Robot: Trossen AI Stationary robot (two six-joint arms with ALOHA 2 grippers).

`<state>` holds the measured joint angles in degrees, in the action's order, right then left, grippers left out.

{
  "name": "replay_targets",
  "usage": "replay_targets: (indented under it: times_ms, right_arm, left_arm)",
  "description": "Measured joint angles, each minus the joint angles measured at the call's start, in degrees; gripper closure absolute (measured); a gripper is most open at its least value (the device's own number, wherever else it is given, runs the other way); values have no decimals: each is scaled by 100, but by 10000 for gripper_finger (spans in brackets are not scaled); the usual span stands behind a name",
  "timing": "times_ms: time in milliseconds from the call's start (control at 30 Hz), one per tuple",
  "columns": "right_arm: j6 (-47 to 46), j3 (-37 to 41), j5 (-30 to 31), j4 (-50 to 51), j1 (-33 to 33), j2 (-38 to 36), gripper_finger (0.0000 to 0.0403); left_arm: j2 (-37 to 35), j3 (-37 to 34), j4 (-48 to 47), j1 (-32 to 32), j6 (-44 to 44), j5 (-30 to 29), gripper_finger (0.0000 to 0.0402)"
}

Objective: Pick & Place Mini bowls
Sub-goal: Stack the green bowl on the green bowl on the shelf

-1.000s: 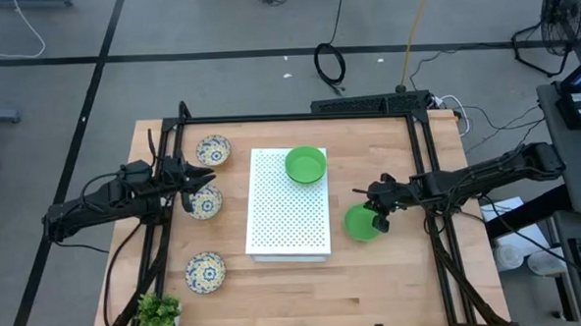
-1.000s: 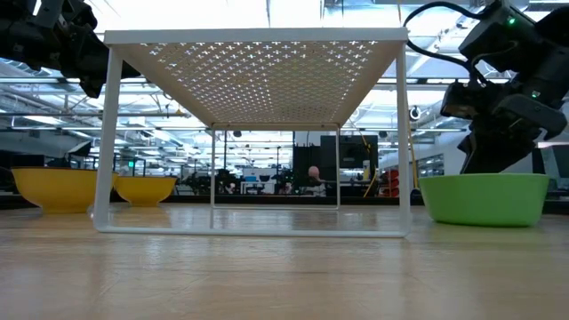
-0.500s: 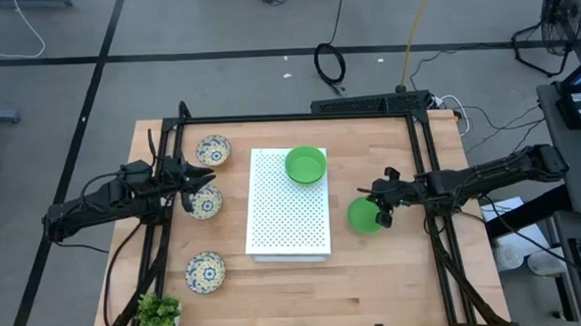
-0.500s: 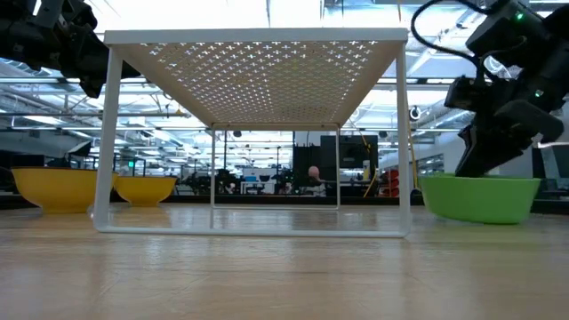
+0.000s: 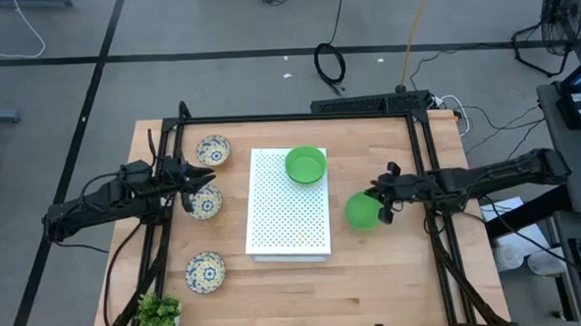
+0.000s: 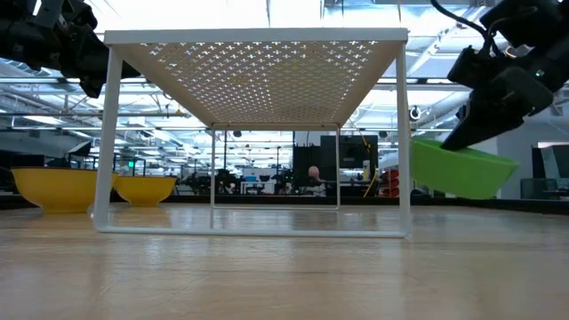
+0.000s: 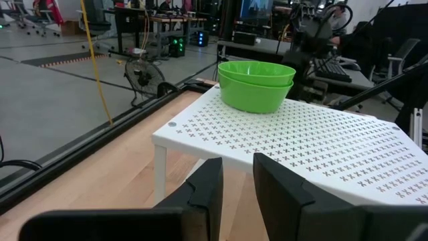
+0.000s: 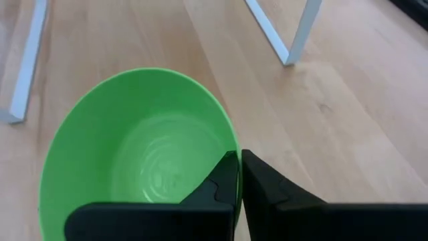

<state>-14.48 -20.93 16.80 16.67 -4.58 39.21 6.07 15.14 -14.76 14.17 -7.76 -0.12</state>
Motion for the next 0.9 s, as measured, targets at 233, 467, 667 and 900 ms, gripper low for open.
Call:
replay_targets:
  times_ms: [233, 467, 667, 900]
  right_arm:
    - [244, -5, -27, -380, 0, -266, 399]
    - [475, -9, -13, -783, 0, -520, 399]
    - [583, -13, 125, -1003, 0, -687, 399]
    - [664, -13, 142, -1288, 0, -893, 399]
  left_arm:
    - [0, 0, 1, 0, 2, 0, 314]
    - [0, 0, 0, 0, 1, 0, 314]
    - [-1, 0, 0, 0, 0, 0, 314]
    - [0, 0, 0, -2, 0, 0, 314]
